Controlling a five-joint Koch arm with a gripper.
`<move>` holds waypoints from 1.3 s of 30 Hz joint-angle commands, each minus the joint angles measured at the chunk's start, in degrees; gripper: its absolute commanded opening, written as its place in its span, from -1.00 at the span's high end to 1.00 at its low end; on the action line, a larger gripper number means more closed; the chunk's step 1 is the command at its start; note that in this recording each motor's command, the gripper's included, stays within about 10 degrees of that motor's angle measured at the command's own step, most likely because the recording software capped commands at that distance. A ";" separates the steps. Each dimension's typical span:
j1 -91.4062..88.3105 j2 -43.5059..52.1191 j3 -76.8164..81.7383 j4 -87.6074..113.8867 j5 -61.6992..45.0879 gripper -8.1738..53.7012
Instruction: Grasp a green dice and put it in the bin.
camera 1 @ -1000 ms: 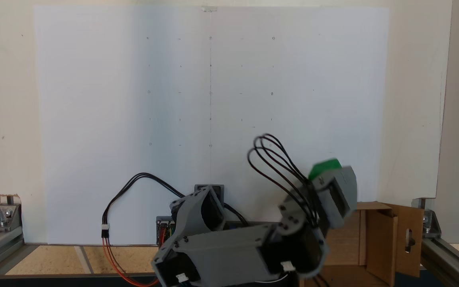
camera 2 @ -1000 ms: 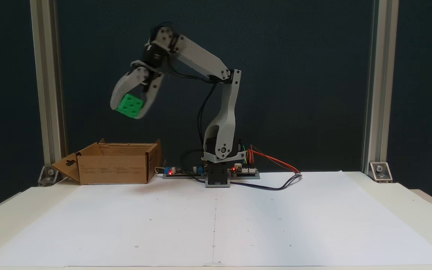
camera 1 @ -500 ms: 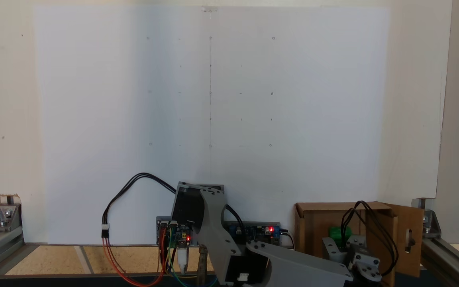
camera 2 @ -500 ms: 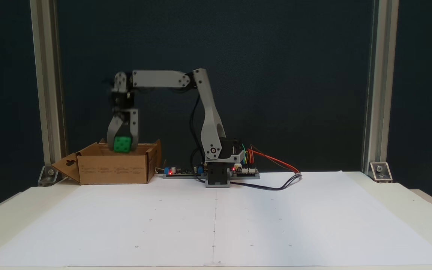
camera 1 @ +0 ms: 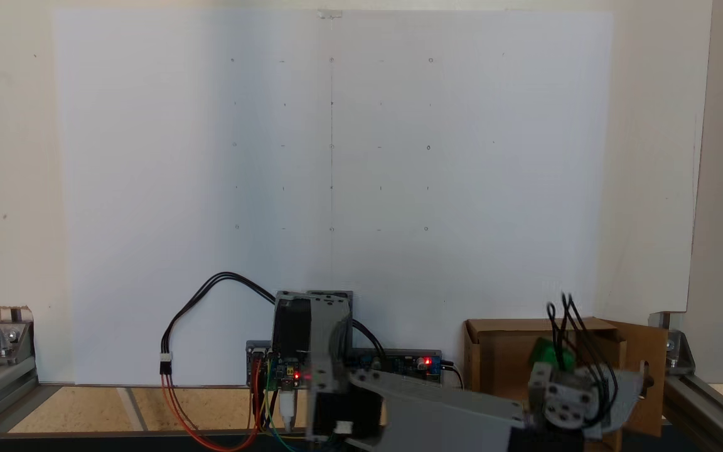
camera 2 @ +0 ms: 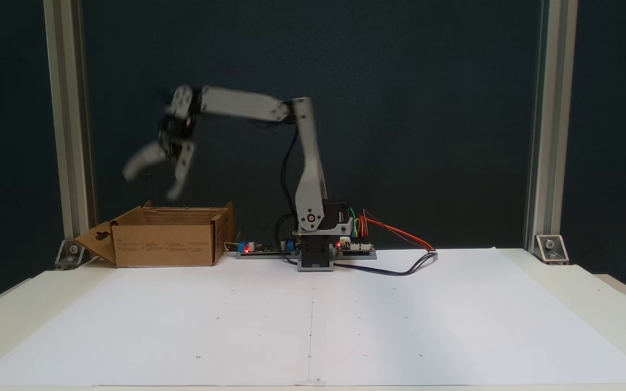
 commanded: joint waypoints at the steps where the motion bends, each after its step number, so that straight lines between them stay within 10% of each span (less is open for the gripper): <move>1: -9.30 9.38 -3.78 -1.05 9.47 -0.69; 20: -88.49 37.71 35.95 -26.44 13.71 -0.70; 39: -90.09 49.83 75.94 -74.51 13.10 -0.72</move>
